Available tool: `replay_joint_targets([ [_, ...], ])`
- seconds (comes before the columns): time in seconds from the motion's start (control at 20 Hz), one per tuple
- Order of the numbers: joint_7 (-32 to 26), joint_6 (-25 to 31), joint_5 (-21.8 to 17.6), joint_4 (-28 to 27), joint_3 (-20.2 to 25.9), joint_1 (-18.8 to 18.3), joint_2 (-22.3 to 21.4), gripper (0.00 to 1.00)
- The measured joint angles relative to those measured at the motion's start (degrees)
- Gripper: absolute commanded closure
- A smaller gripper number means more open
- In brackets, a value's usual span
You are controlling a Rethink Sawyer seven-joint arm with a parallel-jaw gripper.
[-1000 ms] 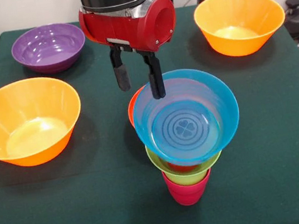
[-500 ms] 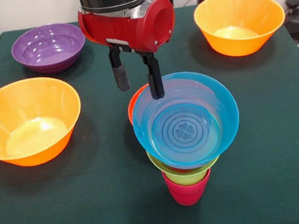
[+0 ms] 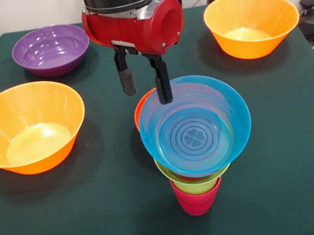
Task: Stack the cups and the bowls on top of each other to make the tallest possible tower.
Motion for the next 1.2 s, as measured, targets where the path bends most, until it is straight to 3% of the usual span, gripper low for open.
replay_joint_targets([
  [1.2, 0.00, 0.01, 0.94, -0.02, 0.00, 0.00, -0.82, 0.00],
])
